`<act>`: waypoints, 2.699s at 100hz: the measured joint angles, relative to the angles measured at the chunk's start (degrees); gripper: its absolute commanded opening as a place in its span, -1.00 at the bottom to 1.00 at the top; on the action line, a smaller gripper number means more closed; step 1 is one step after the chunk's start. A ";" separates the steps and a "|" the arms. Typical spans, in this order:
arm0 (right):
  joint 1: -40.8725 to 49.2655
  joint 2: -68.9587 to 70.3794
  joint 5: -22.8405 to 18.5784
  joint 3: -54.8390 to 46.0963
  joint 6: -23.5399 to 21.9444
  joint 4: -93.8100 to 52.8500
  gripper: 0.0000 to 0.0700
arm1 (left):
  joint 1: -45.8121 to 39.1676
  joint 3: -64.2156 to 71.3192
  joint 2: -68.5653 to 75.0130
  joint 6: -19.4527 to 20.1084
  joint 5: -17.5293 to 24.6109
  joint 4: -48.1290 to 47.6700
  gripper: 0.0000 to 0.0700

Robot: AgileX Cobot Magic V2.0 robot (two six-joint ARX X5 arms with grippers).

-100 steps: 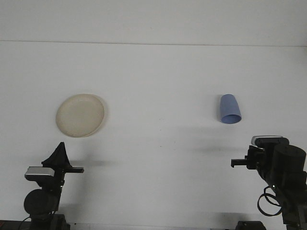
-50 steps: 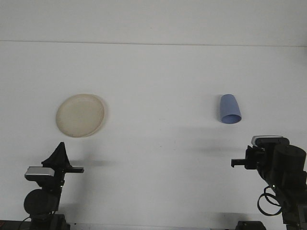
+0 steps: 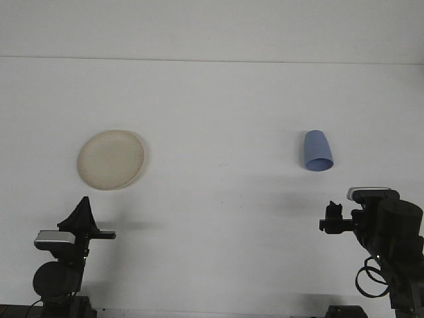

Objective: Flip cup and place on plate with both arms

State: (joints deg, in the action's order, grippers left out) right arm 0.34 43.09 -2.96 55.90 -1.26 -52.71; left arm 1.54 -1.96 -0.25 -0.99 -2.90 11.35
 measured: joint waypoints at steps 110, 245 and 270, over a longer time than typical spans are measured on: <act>-8.09 21.94 -4.42 -18.88 1.77 56.52 0.42 | -0.02 0.00 0.00 0.00 0.00 0.00 -0.97; -11.61 56.17 -12.04 -18.67 3.85 95.47 0.33 | -0.02 0.00 -0.02 0.00 0.00 0.02 -0.97; -11.61 58.10 -14.51 -17.59 3.85 95.49 -0.91 | -0.02 0.00 -0.02 0.00 0.00 0.00 -0.97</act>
State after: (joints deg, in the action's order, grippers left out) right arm -11.27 101.19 -17.47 38.30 2.59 42.78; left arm 1.52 -1.96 -0.27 -0.99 -2.90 11.35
